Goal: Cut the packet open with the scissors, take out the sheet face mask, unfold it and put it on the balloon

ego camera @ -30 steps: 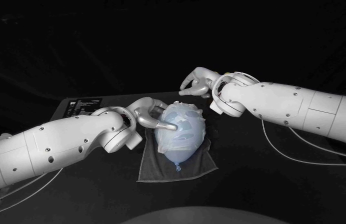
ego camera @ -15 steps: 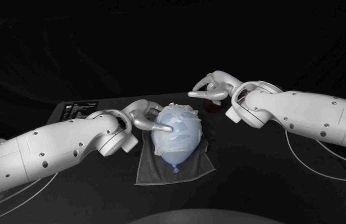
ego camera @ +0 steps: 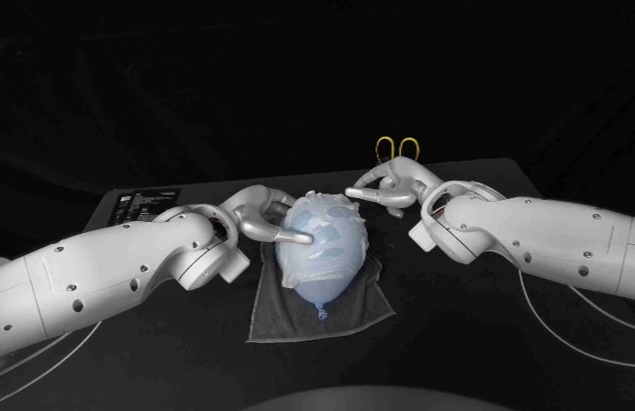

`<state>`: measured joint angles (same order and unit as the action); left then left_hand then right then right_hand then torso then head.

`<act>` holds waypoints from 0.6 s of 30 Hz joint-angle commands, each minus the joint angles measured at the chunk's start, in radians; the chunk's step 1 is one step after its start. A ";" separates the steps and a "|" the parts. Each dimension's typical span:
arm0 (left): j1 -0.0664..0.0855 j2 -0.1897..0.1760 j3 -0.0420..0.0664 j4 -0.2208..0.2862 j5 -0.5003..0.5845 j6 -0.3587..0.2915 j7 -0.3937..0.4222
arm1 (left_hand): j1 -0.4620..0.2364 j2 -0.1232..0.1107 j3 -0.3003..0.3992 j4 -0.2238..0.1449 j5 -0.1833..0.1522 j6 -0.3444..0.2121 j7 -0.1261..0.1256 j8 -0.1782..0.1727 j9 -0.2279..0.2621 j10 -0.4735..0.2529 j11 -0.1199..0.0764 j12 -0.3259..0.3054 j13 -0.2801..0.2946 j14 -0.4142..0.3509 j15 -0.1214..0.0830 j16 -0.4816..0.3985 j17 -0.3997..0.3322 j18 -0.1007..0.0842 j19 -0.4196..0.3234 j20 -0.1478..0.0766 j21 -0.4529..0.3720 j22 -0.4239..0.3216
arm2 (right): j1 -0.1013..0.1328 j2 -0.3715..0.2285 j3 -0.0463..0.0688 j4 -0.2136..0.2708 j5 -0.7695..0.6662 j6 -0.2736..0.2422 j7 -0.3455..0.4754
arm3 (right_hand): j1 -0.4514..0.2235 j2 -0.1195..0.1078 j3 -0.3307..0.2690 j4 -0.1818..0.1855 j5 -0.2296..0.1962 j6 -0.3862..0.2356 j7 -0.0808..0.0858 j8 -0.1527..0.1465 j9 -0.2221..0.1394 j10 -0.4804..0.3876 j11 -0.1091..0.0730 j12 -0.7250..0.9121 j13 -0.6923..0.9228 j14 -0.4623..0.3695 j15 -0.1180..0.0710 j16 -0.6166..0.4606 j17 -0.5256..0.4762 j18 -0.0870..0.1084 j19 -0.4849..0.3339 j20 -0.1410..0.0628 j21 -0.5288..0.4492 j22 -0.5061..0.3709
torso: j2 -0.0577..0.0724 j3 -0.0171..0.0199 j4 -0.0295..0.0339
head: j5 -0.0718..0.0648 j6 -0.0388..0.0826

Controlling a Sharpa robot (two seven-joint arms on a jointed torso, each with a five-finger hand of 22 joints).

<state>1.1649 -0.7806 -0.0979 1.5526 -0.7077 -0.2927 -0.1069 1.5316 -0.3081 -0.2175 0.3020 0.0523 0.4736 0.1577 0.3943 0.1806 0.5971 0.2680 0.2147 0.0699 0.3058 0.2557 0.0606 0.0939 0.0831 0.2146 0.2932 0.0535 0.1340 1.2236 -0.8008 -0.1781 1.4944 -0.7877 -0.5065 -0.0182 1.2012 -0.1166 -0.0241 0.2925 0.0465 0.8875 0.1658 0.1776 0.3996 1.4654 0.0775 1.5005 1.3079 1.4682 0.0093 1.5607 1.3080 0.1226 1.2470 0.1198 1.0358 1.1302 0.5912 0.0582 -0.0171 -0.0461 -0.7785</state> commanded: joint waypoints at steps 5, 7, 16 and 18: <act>-0.005 0.002 -0.005 0.007 0.005 0.034 -0.004 | 0.009 0.003 0.008 0.000 0.002 0.006 0.139 0.006 0.002 0.010 0.001 0.006 0.000 0.011 0.000 0.007 0.002 0.018 -0.002 -0.002 0.002 -0.002 | -0.015 0.031 0.001 -0.026 0.014 -0.072 -0.014 | 0.015 0.017 -0.038 0.000 0.001 -0.002 0.000 0.002 0.003 0.065 0.007 0.016 0.214 0.091 0.007 0.004 0.225 0.002 0.009 0.000 0.002 0.004 | 0.000 -0.0011 0.0002 | -0.007 -0.003; -0.005 0.002 -0.005 0.008 0.005 0.035 -0.004 | 0.009 0.003 0.008 0.000 0.002 0.006 0.139 0.006 0.002 0.010 0.001 0.006 0.000 0.011 0.000 0.007 0.002 0.018 -0.002 -0.002 0.002 -0.002 | -0.017 0.040 0.001 -0.036 0.014 -0.078 -0.019 | 0.016 0.022 -0.047 0.000 0.001 0.000 -0.001 0.004 0.003 0.068 0.006 0.020 0.217 0.092 0.007 0.005 0.228 0.002 0.011 0.000 0.005 0.008 | 0.000 -0.0015 0.0002 | -0.008 -0.004; -0.005 0.003 -0.005 0.014 0.007 0.036 -0.003 | 0.010 0.003 0.008 0.000 0.002 0.007 0.140 0.007 0.002 0.010 0.001 0.006 0.000 0.013 0.000 0.007 0.002 0.018 -0.003 -0.002 0.002 -0.002 | -0.028 0.076 0.001 -0.064 0.014 -0.072 -0.034 | 0.031 0.038 -0.073 -0.002 0.001 0.010 -0.005 0.013 0.007 0.075 0.003 0.031 0.226 0.095 0.004 0.006 0.236 0.001 0.016 -0.002 0.010 0.014 | 0.002 -0.0007 0.0015 | -0.014 -0.009; -0.005 0.003 -0.005 0.014 0.007 0.036 -0.003 | 0.010 0.003 0.008 0.000 0.002 0.007 0.140 0.007 0.002 0.010 0.001 0.006 0.000 0.013 0.000 0.007 0.002 0.018 -0.003 -0.002 0.002 -0.002 | -0.033 0.082 0.001 -0.067 0.010 -0.066 -0.037 | 0.041 0.040 -0.080 -0.003 0.001 0.012 -0.006 0.015 0.008 0.076 0.002 0.032 0.227 0.095 0.003 0.006 0.236 0.001 0.016 -0.002 0.010 0.015 | 0.002 -0.0006 0.0009 | -0.013 -0.011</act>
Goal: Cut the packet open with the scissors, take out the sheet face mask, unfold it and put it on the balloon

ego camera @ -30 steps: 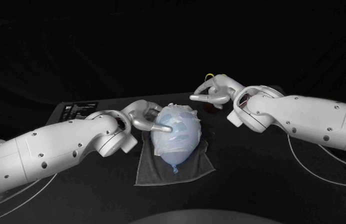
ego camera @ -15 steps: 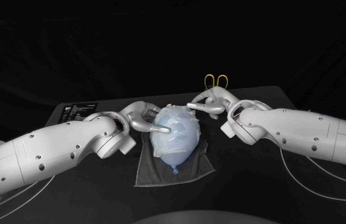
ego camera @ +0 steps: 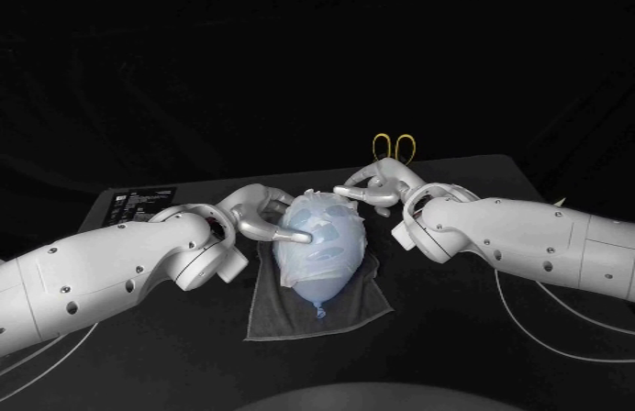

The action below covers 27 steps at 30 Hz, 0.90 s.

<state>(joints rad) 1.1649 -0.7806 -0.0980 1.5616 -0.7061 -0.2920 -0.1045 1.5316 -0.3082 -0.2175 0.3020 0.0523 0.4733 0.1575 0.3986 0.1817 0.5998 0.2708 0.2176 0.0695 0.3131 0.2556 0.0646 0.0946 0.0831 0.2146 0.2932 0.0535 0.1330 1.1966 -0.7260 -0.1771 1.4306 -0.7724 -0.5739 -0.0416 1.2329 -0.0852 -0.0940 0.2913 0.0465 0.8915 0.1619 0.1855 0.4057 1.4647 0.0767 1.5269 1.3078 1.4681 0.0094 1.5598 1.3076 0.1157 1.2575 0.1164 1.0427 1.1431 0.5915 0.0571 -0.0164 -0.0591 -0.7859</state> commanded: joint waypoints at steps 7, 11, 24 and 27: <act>-0.005 0.000 -0.004 0.008 0.006 0.034 -0.005 | 0.010 0.004 0.009 0.000 0.002 0.008 0.140 0.004 0.001 0.008 -0.002 0.004 0.000 0.007 0.000 0.004 0.002 0.018 -0.004 -0.002 0.001 -0.001 | -0.031 0.019 0.000 -0.012 -0.050 0.008 -0.026 | 0.048 0.020 -0.038 -0.004 0.001 0.018 -0.006 0.019 0.006 0.081 -0.001 0.011 0.232 0.096 0.000 0.008 0.242 0.008 0.007 -0.002 0.003 0.006 | 0.001 -0.0003 0.0001 | -0.001 -0.012; -0.005 -0.002 -0.004 0.009 0.006 0.034 -0.005 | 0.011 0.004 0.009 0.000 0.002 0.009 0.140 0.004 0.002 0.008 -0.002 0.004 0.000 0.009 0.000 0.004 0.002 0.018 -0.004 -0.002 0.001 -0.001 | -0.045 0.022 0.000 -0.021 -0.090 -0.011 -0.041 | 0.077 0.032 -0.054 -0.007 0.001 0.024 -0.010 0.028 0.009 0.089 -0.004 0.022 0.242 0.099 -0.003 0.009 0.251 0.005 0.014 -0.004 0.012 0.016 | 0.000 0.0003 -0.0003 | -0.001 -0.015; -0.005 -0.004 -0.004 0.007 0.008 0.034 -0.005 | 0.011 0.004 0.009 0.000 0.002 0.009 0.140 0.004 0.002 0.008 -0.002 0.004 0.000 0.009 0.000 0.004 0.002 0.018 -0.004 -0.002 0.001 -0.001 | -0.068 0.038 0.000 -0.085 -0.162 -0.145 -0.097 | 0.151 0.137 -0.060 -0.004 0.002 0.041 -0.021 0.054 0.017 0.098 -0.015 0.033 0.252 0.103 -0.014 0.011 0.263 0.000 0.038 -0.015 0.038 0.043 | -0.002 0.0007 -0.0006 | -0.013 -0.011; -0.005 -0.005 -0.004 0.005 0.009 0.035 -0.005 | 0.011 0.004 0.009 0.000 0.002 0.009 0.140 0.004 0.002 0.008 -0.002 0.004 0.000 0.009 0.000 0.004 0.002 0.018 -0.004 -0.002 0.001 -0.001 | -0.070 0.034 0.000 -0.088 -0.159 -0.168 -0.091 | 0.147 0.159 -0.060 -0.002 0.002 0.040 -0.021 0.055 0.016 0.099 -0.016 0.034 0.253 0.103 -0.015 0.011 0.263 -0.002 0.042 -0.016 0.044 0.048 | -0.001 0.0006 -0.0019 | -0.014 -0.011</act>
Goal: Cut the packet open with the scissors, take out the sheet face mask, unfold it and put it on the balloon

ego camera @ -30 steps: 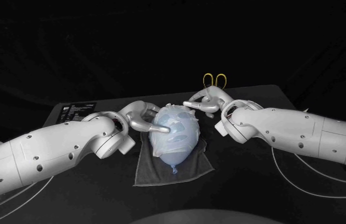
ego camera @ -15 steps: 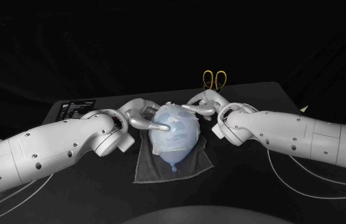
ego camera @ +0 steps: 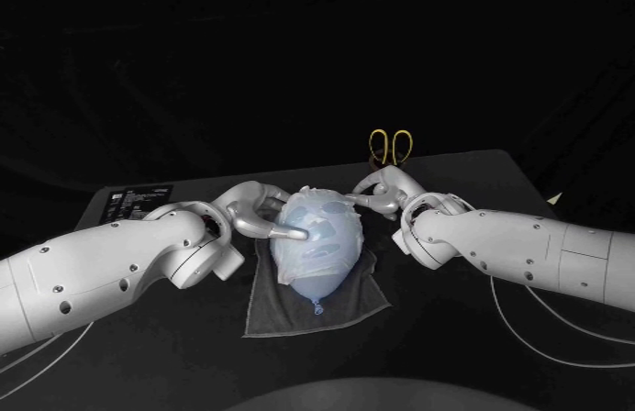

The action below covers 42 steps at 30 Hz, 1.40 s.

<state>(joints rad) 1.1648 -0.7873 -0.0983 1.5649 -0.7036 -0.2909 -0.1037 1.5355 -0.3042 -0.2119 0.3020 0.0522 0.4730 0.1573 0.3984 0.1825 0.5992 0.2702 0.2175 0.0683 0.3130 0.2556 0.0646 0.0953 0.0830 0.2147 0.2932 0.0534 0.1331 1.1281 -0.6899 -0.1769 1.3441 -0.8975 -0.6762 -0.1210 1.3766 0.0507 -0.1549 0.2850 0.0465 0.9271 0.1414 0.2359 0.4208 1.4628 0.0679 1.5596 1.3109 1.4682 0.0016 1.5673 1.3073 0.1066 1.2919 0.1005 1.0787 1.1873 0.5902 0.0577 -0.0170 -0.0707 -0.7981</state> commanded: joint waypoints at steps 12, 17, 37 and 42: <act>-0.005 -0.003 -0.004 -0.001 0.020 0.034 0.014 | 0.008 -0.001 0.001 0.000 0.002 0.010 0.140 0.005 0.001 0.011 -0.001 0.006 0.001 0.012 0.001 0.005 0.002 0.018 -0.004 -0.002 0.001 -0.001 | 0.001 -0.113 0.004 0.137 0.117 -0.116 0.161 | 0.005 0.035 -0.007 0.002 0.003 -0.008 0.002 0.003 -0.001 0.096 -0.005 -0.005 0.243 0.103 -0.006 0.003 0.264 0.007 0.009 0.000 0.006 0.005 | -0.001 -0.0008 -0.0015 | -0.011 0.009; -0.005 -0.010 -0.003 -0.001 0.051 0.036 0.038 | 0.006 -0.001 0.009 0.000 0.002 0.003 0.140 0.000 -0.001 0.010 0.001 0.006 0.001 0.006 0.002 0.003 0.001 0.017 -0.004 -0.001 0.001 -0.001 | 0.002 -0.171 0.005 0.207 0.194 -0.091 0.230 | 0.002 0.040 -0.016 0.001 0.004 -0.022 0.007 -0.002 -0.005 0.084 -0.001 -0.020 0.229 0.098 -0.001 0.001 0.246 0.012 -0.007 0.003 -0.019 -0.012 | -0.002 -0.0006 -0.0019 | -0.009 0.014; 0.021 -0.079 0.035 -0.018 0.259 0.121 0.224 | -0.029 -0.006 -0.014 0.001 0.002 -0.031 0.142 -0.021 -0.012 -0.023 0.007 -0.007 -0.003 -0.056 0.012 -0.018 -0.017 -0.002 -0.003 0.002 0.003 -0.002 | 0.005 -0.231 0.005 0.264 0.381 -0.045 0.391 | 0.042 0.043 -0.185 -0.009 0.003 -0.039 0.010 0.032 -0.015 -0.151 0.003 -0.343 -0.090 -0.026 0.004 -0.101 -0.081 0.077 -0.226 0.015 -0.412 -0.273 | -0.001 -0.0018 -0.0004 | 0.011 0.036; 0.026 -0.096 0.038 -0.036 0.283 0.131 0.226 | -0.031 -0.005 -0.014 0.001 0.002 -0.026 0.142 -0.017 -0.010 -0.021 0.007 -0.005 -0.002 -0.051 0.012 -0.017 -0.015 -0.004 -0.003 0.002 0.003 -0.003 | 0.007 -0.233 0.005 0.264 0.436 -0.038 0.415 | 0.079 0.078 -0.257 -0.021 0.001 -0.012 0.001 0.036 -0.021 -0.299 -0.007 -0.631 -0.367 -0.143 -0.001 -0.267 -0.367 0.078 -0.246 0.009 -0.504 -0.337 | -0.002 -0.0017 0.0005 | 0.015 0.036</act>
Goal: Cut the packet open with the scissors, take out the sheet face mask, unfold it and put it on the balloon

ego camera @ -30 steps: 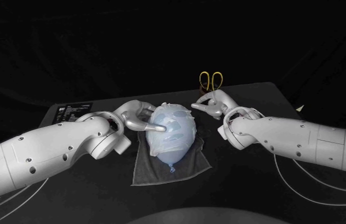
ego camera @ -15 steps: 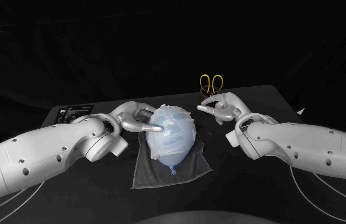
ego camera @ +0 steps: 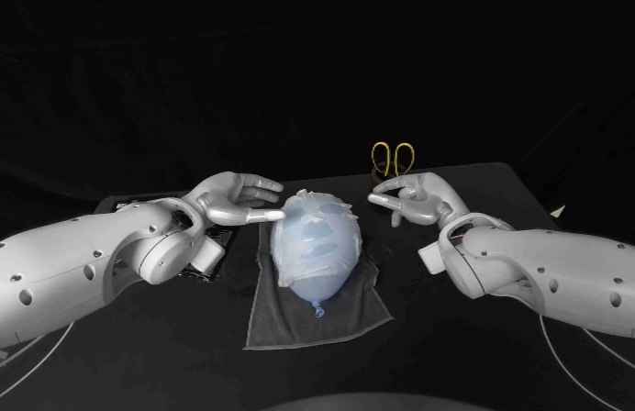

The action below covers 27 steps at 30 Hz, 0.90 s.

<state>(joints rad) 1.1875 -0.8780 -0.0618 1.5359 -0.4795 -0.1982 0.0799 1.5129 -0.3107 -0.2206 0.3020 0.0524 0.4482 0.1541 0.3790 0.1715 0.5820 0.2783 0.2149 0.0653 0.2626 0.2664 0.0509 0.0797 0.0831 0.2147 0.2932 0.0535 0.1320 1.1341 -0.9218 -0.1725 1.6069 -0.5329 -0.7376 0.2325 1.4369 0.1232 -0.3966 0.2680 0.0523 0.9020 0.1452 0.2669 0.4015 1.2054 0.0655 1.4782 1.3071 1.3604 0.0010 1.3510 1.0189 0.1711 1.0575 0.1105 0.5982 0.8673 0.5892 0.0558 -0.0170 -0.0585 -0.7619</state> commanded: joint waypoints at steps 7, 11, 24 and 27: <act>0.005 -0.027 0.003 -0.036 0.125 0.024 0.086 | 0.013 0.016 0.029 0.000 0.003 0.056 0.145 0.042 0.017 0.037 -0.009 0.022 0.008 0.110 -0.011 0.028 0.032 -0.020 0.042 0.003 0.020 0.019 | 0.007 -0.002 0.001 0.005 0.205 0.103 0.124 | 0.099 0.056 -0.066 -0.040 -0.002 0.028 0.007 -0.007 -0.010 -0.141 0.012 -0.888 -0.649 -0.229 0.017 -0.443 -0.468 0.008 -0.065 0.022 -0.191 -0.148 | -0.005 -0.0020 -0.0006 | 0.013 0.009; 0.005 -0.027 0.003 -0.054 0.203 -0.021 0.164 | 0.021 0.064 0.115 -0.001 0.001 0.120 0.143 0.078 0.030 0.088 -0.020 0.049 0.010 0.281 -0.028 0.089 0.076 -0.014 0.205 0.000 0.082 0.088 | 0.013 0.004 0.001 -0.008 0.272 0.157 0.159 | 0.146 0.078 -0.070 -0.051 -0.004 0.023 0.029 -0.029 -0.020 -0.143 0.036 -1.059 -0.812 -0.259 0.044 -0.632 -0.539 0.011 -0.094 0.052 -0.295 -0.242 | -0.011 -0.0053 -0.0010 | 0.018 0.020; -0.006 0.030 0.003 -0.143 0.480 -0.081 0.420 | 0.052 0.261 0.273 -0.012 -0.004 0.313 0.072 0.096 0.021 0.324 -0.091 0.073 -0.002 0.563 -0.098 0.192 0.129 0.016 0.382 -0.003 0.138 0.123 | 0.025 0.075 0.004 -0.138 0.377 0.269 0.233 | 0.208 0.125 -0.068 -0.081 -0.002 0.015 0.061 -0.103 -0.061 -0.116 0.077 -1.306 -1.121 -0.304 0.096 -0.956 -0.654 0.009 -0.119 0.103 -0.461 -0.421 | -0.033 -0.0148 -0.0077 | 0.038 0.076; -0.009 0.046 0.003 -0.161 0.501 -0.081 0.439 | 0.037 0.259 0.264 -0.011 -0.004 0.315 0.072 0.078 0.012 0.325 -0.089 0.049 -0.004 0.552 -0.094 0.178 0.123 0.015 0.370 -0.003 0.129 0.112 | 0.025 0.091 0.005 -0.165 0.386 0.279 0.242 | 0.204 0.125 -0.067 -0.085 -0.003 0.013 0.065 -0.110 -0.067 -0.115 0.084 -1.325 -1.147 -0.323 0.106 -0.993 -0.670 0.009 -0.133 0.113 -0.483 -0.442 | -0.035 -0.0147 -0.0071 | 0.039 0.089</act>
<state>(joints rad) 1.1798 -0.8390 -0.0603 1.3815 -0.0704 -0.2634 0.4215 1.5589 -0.0509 0.0474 0.2911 0.0524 0.7582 0.1983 0.4620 0.1858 0.9047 0.1857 0.2696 0.0627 0.8203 0.1701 0.2349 0.2058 0.0827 0.5896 0.2900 0.1877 0.2468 1.1585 -0.8367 -0.1680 1.4520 -0.1874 -0.5250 0.4201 1.6383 0.2435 -0.4362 0.1881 0.0486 0.9162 0.2027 0.1607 0.3362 1.0897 0.1420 0.1581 0.1665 1.0447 0.1071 0.3672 0.3521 0.1690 0.9299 0.2227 0.1208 0.4305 0.5585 0.0417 -0.0237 -0.0218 -0.6862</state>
